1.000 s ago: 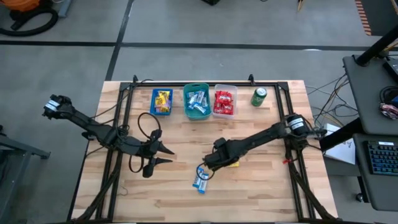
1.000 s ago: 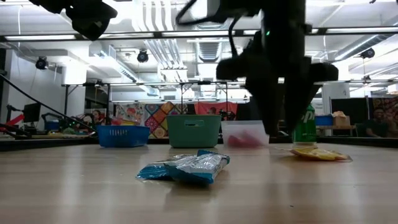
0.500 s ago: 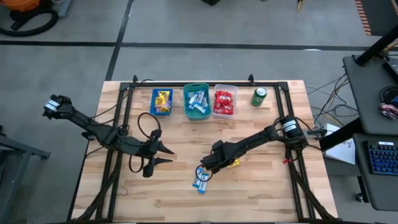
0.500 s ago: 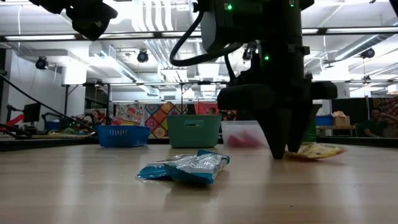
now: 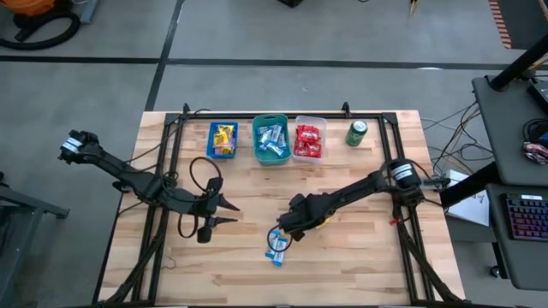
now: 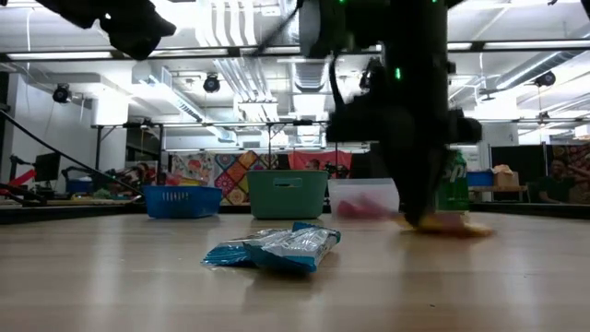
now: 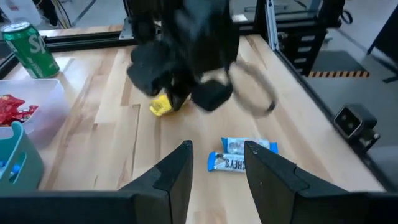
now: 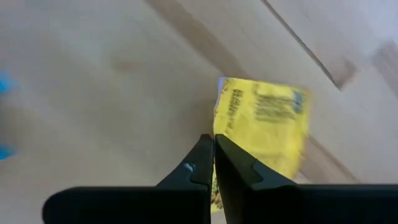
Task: Sort candy
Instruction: Put the yellow candy into the blue bin
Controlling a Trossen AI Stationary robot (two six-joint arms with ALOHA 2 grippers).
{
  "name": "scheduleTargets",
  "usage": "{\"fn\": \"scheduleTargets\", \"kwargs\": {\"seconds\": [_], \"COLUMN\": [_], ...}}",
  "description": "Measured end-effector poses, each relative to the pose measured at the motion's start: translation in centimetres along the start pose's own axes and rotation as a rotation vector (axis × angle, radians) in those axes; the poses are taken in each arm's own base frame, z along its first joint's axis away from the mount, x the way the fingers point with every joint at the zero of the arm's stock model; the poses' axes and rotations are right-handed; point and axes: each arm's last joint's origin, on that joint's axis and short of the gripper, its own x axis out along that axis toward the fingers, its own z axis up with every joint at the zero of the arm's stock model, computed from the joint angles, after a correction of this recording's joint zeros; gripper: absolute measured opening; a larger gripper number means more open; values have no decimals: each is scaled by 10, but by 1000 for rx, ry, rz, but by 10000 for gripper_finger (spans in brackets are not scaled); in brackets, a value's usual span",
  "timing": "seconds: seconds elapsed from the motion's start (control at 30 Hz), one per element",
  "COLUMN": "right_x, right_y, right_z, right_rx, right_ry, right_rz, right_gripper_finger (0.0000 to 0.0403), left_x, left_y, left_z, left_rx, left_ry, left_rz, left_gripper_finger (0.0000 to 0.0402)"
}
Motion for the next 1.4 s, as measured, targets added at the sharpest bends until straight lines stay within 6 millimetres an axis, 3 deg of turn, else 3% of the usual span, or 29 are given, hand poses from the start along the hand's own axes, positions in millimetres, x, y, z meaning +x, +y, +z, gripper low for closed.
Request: {"fn": "scheduleTargets", "kwargs": {"seconds": [0.2,0.37,0.53,0.7,0.97,1.17,1.4], "right_x": [-32,-57,-63,-62,-39,-12,-11], "right_y": [2,-1,-4,-3,-2,-20,-42], "right_z": [3,20,44,45,16,-20,-62], "right_rx": [-193,-364,-515,-732,-845,-742,-589], "right_ry": [-102,-228,-341,-402,-441,-470,-531], "right_rz": [161,302,371,346,368,389,377], "right_gripper_finger": [8,8,8,8,8,8,8], "left_x": [4,11,21,27,36,52,85], "left_y": [1,3,10,8,6,1,-7], "left_z": [-14,-24,-39,-47,-48,-46,-39], "left_rx": [20,-3,-22,-11,-4,-1,66], "left_ry": [-34,-166,-197,-183,-172,-138,-147], "left_rz": [-5,-7,29,24,26,29,38], "left_gripper_finger": [127,128,147,172,180,180,174]}}
